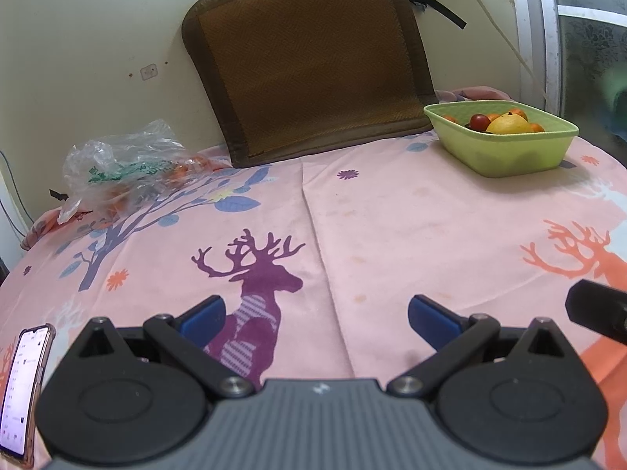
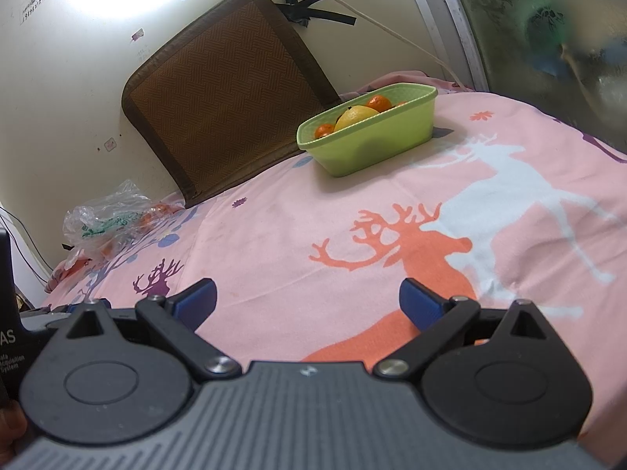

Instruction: Organize fruits

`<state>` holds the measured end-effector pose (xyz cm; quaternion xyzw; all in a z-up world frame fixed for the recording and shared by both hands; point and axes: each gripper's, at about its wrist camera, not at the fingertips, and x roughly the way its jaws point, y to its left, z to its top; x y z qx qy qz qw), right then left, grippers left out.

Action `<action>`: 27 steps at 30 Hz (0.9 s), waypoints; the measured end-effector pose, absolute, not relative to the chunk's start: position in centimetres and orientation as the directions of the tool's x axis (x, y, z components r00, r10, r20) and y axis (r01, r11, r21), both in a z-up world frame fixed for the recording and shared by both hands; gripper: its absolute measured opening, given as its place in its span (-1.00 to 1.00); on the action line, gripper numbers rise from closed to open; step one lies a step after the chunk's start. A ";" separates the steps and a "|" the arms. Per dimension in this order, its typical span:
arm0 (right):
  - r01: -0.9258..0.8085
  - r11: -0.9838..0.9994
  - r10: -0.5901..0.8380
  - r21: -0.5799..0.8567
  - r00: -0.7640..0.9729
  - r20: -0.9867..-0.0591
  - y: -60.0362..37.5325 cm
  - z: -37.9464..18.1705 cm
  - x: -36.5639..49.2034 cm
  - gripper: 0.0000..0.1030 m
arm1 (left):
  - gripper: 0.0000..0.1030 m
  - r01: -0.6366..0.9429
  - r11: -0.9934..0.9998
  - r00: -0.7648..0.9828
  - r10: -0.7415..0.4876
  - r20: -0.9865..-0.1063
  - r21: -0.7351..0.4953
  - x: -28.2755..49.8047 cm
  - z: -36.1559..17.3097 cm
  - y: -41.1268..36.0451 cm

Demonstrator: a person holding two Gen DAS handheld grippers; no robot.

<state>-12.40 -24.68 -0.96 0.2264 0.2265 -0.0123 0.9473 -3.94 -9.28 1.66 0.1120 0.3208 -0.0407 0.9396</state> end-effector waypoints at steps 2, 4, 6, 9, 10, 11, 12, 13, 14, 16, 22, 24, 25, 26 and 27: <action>0.126 0.897 0.079 0.423 0.897 -0.435 -24.7 -1.0 -12.4 0.96 | 1.00 0.150 0.971 0.790 -0.006 -0.613 0.184 -3.9 1.7 -9.3; 0.126 0.897 0.079 0.423 0.897 -0.434 -24.7 -1.0 -12.4 0.96 | 1.00 0.154 0.971 0.790 -0.010 -0.613 0.184 -3.9 1.7 -9.4; 0.126 0.897 0.079 0.424 0.897 -0.434 -24.7 -1.0 -12.4 0.96 | 1.00 0.157 0.971 0.789 -0.012 -0.614 0.182 -4.0 1.7 -9.4; 0.127 0.897 0.078 0.423 0.897 -0.434 -24.7 -1.0 -12.4 0.96 | 1.00 0.160 0.971 0.787 -0.018 -0.616 0.177 -4.0 1.7 -9.5; 0.127 0.897 0.078 0.424 0.897 -0.434 -24.7 -1.0 -12.4 0.96 | 1.00 0.161 0.971 0.787 -0.020 -0.616 0.175 -4.0 1.7 -9.5; 0.127 0.897 0.079 0.424 0.897 -0.435 -24.7 -1.0 -12.4 0.96 | 1.00 0.162 0.972 0.787 -0.022 -0.616 0.172 -4.1 1.7 -9.5; 0.128 0.896 0.079 0.425 0.897 -0.435 -24.7 -1.0 -12.4 0.96 | 1.00 0.163 0.972 0.787 -0.025 -0.616 0.170 -4.1 1.7 -9.5; 0.127 0.896 0.080 0.425 0.897 -0.436 -24.7 -1.0 -12.4 0.96 | 1.00 0.163 0.972 0.788 -0.025 -0.616 0.169 -4.1 1.7 -9.5; 0.127 0.896 0.080 0.425 0.896 -0.436 -24.7 -1.0 -12.4 0.96 | 1.00 0.163 0.972 0.789 -0.025 -0.613 0.170 -4.2 1.7 -9.5; 0.126 0.896 0.081 0.425 0.897 -0.436 -24.7 -1.0 -12.4 0.96 | 1.00 0.163 0.972 0.792 -0.026 -0.610 0.170 -4.2 1.7 -9.5; 0.126 0.896 0.081 0.425 0.896 -0.436 -24.7 -1.0 -12.4 0.96 | 1.00 0.165 0.972 0.789 -0.030 -0.613 0.165 -4.3 1.7 -9.5; 0.127 0.896 0.080 0.425 0.896 -0.436 -24.7 -1.0 -12.4 0.96 | 1.00 0.168 0.972 0.788 -0.032 -0.615 0.164 -4.2 1.7 -9.5; 0.127 0.896 0.080 0.426 0.896 -0.436 -24.7 -1.0 -12.4 0.96 | 1.00 0.169 0.972 0.787 -0.034 -0.617 0.162 -4.2 1.7 -9.5; 0.127 0.896 0.080 0.425 0.896 -0.436 -24.7 -1.0 -12.4 0.96 | 1.00 0.170 0.972 0.786 -0.035 -0.618 0.161 -4.2 1.6 -9.5; 0.127 0.897 0.080 0.424 0.896 -0.437 -24.7 -1.0 -12.4 0.96 | 1.00 0.171 0.972 0.785 -0.036 -0.618 0.160 -4.2 1.6 -9.5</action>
